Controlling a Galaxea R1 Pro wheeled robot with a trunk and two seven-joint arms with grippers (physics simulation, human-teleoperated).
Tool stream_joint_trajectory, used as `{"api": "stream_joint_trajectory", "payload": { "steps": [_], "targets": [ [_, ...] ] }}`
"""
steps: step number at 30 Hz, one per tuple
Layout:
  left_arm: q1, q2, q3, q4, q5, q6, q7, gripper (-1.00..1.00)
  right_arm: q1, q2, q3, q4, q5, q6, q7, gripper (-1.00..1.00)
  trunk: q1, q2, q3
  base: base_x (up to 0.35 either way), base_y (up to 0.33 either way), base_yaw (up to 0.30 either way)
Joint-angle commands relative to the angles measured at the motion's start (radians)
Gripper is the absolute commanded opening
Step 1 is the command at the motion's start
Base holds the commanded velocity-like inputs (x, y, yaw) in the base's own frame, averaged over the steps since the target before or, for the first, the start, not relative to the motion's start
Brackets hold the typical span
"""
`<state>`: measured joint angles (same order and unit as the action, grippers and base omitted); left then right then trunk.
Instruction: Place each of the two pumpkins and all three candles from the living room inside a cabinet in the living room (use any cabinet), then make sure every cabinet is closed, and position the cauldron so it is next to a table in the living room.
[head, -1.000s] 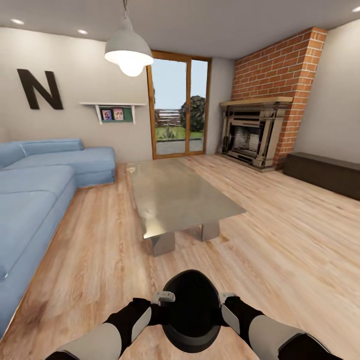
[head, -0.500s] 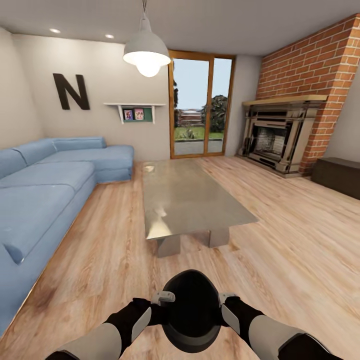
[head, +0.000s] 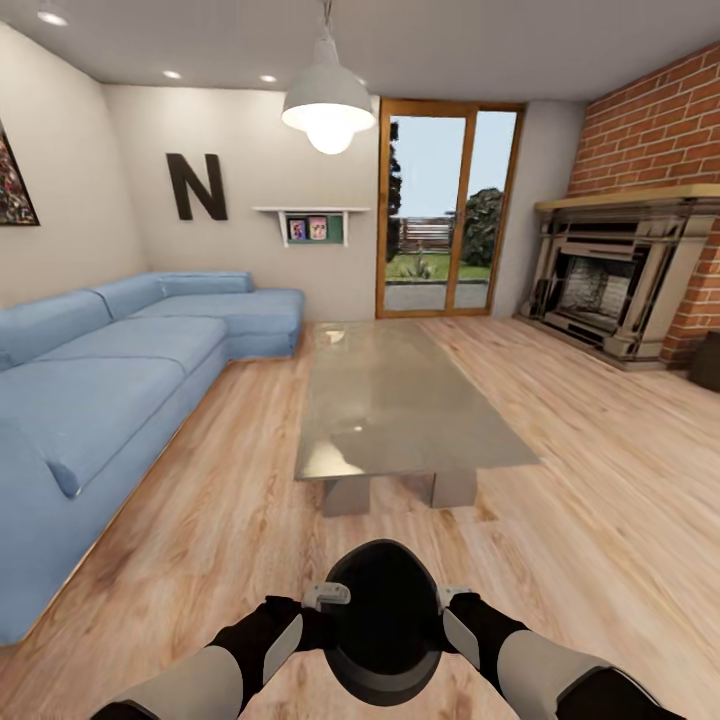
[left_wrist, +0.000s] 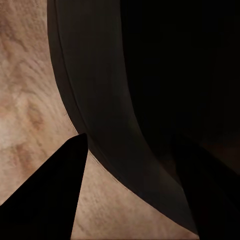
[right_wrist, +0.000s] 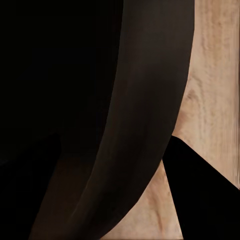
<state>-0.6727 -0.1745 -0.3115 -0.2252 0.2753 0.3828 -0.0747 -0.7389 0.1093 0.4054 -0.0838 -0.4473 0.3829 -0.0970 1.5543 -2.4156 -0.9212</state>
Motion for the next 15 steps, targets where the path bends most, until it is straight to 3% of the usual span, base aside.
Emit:
{"api": "stream_joint_trajectory", "payload": {
  "steps": [1,9,15],
  "targets": [
    [-0.001,0.0,0.006,0.004,-0.024,0.002,0.006,-1.0,0.0,0.0,-0.007,-0.01,-0.013,-0.006,-0.004,-1.0,0.0,-0.001,-0.001,0.078,-0.327,0.283],
    [-0.001,0.0,0.006,0.004,-0.024,0.002,0.006,-1.0,0.0,0.0,-0.007,-0.01,-0.013,-0.006,-0.004,-1.0,0.0,-0.001,-0.001,0.132,-0.318,0.283],
    [-0.001,0.0,0.006,0.004,-0.024,0.002,0.006,-1.0,0.0,0.0,-0.007,-0.01,-0.013,-0.006,-0.004,-1.0,0.0,-0.001,-0.001,0.177,-0.307,0.072]
  ]
}}
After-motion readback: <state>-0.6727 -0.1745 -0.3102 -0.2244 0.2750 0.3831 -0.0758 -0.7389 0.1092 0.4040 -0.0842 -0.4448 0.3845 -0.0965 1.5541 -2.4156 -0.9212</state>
